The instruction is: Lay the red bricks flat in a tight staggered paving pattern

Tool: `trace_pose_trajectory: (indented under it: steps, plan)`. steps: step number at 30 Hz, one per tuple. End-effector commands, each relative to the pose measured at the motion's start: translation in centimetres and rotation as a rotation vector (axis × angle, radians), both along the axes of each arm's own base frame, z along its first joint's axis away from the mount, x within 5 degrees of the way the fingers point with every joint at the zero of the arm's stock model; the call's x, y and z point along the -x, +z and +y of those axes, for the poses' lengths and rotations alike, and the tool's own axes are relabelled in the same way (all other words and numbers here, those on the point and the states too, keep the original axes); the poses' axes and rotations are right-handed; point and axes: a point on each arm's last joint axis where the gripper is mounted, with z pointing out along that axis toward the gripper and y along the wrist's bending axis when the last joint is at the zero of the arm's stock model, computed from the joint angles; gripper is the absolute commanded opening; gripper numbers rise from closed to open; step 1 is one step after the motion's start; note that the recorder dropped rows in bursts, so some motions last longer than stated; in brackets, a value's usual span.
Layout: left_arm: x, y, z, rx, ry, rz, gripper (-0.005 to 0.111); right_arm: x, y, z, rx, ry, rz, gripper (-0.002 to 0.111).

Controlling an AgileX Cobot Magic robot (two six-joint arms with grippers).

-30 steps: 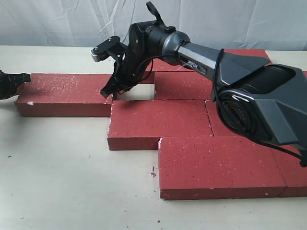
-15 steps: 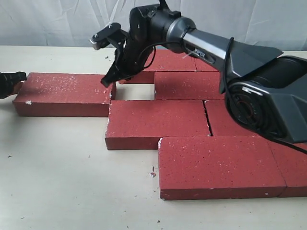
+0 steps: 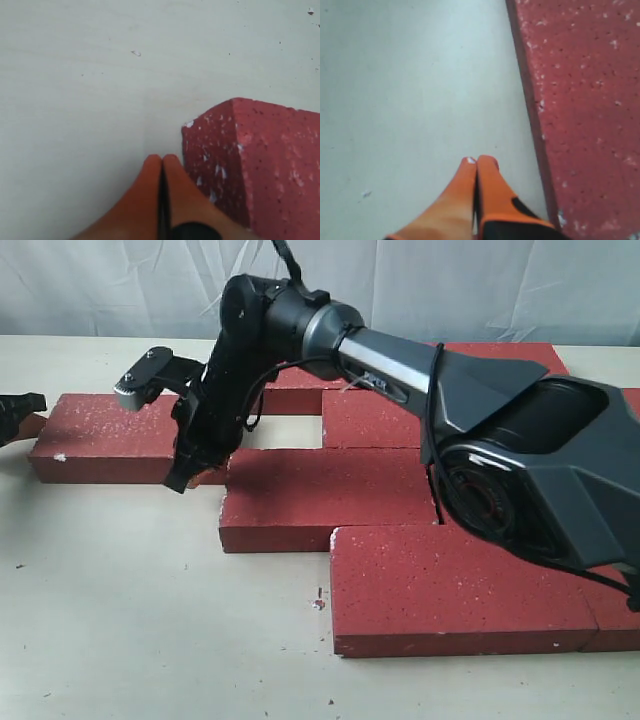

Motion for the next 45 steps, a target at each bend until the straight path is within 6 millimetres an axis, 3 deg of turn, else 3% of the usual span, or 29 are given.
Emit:
trace_pose_trajectory:
  steps: [1, 7, 15, 20, 25, 28, 31, 35, 45]
  plan:
    - [0.0, 0.0, -0.1, 0.016, -0.012, -0.004, 0.000, -0.9, -0.7, 0.1, -0.002, -0.016, -0.094, -0.001]
    - [0.0, -0.3, -0.5, 0.044, -0.030, -0.004, 0.000, -1.9, -0.7, -0.3, 0.028, -0.098, -0.169, -0.001]
    - [-0.1, -0.1, -0.5, 0.049, -0.032, -0.035, 0.000, -1.6, -0.5, 0.2, -0.018, -0.112, -0.132, -0.001]
    - [-0.1, -0.1, -0.5, 0.048, -0.032, -0.036, 0.000, -1.9, 2.0, -0.2, -0.057, -0.160, -0.159, -0.001]
    - [-0.2, 0.0, -0.4, 0.064, -0.008, -0.033, 0.000, -3.8, 5.3, -3.0, -0.036, -0.325, -0.222, -0.001]
    - [-0.1, -0.1, -0.5, 0.074, -0.004, -0.013, 0.000, -5.1, 5.1, -4.8, -0.018, -0.443, -0.184, -0.001]
    - [-0.3, 0.0, -0.6, 0.087, 0.019, -0.021, 0.000, -6.6, 2.7, -6.3, 0.016, -0.489, -0.147, -0.001]
    - [-0.7, -0.2, -2.0, 0.049, -0.008, -0.017, 0.000, -6.4, -0.8, -6.1, 0.081, -0.465, -0.071, -0.001]
    - [-0.9, -0.1, -2.6, 0.021, -0.064, -0.045, 0.000, -6.9, -0.4, -5.7, 0.029, -0.480, -0.131, -0.001]
